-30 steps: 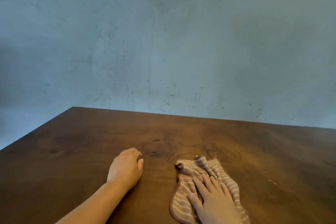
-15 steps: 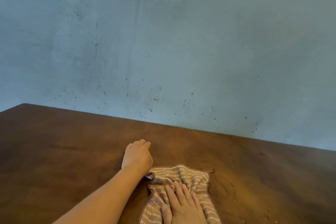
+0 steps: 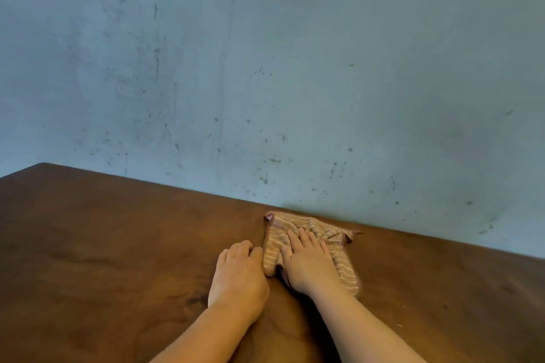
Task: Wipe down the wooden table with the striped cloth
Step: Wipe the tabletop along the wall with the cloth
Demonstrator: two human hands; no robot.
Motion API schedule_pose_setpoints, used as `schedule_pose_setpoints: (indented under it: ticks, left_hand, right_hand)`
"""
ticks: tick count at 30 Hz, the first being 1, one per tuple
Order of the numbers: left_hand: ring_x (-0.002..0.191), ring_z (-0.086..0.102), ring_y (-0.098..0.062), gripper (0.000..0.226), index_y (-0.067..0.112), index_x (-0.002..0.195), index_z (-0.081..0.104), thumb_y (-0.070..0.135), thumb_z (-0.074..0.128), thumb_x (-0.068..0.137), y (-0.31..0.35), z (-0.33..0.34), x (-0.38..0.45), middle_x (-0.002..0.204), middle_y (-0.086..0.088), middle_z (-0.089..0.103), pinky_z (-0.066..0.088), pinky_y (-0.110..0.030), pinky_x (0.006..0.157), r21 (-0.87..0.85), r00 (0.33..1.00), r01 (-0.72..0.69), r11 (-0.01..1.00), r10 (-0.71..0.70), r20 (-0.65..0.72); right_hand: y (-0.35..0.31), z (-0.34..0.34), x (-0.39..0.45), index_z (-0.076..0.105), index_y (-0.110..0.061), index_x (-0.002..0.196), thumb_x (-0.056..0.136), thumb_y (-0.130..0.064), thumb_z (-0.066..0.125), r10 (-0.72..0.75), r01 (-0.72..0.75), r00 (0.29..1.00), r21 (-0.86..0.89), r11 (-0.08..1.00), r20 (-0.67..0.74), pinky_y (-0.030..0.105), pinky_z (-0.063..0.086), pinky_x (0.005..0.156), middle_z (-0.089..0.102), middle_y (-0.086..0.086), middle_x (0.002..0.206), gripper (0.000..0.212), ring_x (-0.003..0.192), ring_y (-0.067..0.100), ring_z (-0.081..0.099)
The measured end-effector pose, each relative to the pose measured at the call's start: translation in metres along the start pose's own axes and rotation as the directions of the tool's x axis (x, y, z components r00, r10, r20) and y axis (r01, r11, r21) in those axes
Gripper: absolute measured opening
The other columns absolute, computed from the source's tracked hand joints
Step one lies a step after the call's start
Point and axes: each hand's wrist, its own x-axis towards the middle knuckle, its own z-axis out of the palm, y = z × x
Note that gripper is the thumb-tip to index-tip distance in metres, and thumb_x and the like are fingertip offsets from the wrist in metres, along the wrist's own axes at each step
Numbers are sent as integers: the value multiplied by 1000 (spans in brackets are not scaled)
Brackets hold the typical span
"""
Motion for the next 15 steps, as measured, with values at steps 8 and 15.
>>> schedule_pose_setpoints:
  ticks: [8, 15]
  left_hand:
    - [143, 22, -14, 48, 28, 147, 32, 40, 31, 101, 11, 12, 9, 154, 3, 28, 17, -37, 120, 18, 998, 52, 998, -51, -40]
    - [135, 36, -9, 47, 27, 143, 40, 44, 39, 99, 44, 10, 11, 148, 7, 39, 29, -29, 114, 35, 991, 117, 993, -114, -69]
  right_hand:
    - [8, 0, 57, 5, -27, 159, 102, -49, 13, -43, 42, 999, 47, 998, 18, 44, -3, 123, -2, 0, 167, 61, 152, 21, -4]
    - [43, 0, 53, 6, -26, 158, 101, -46, 10, -92, 90, 996, 90, 992, 18, 43, -2, 123, 0, -2, 166, 60, 152, 19, -3]
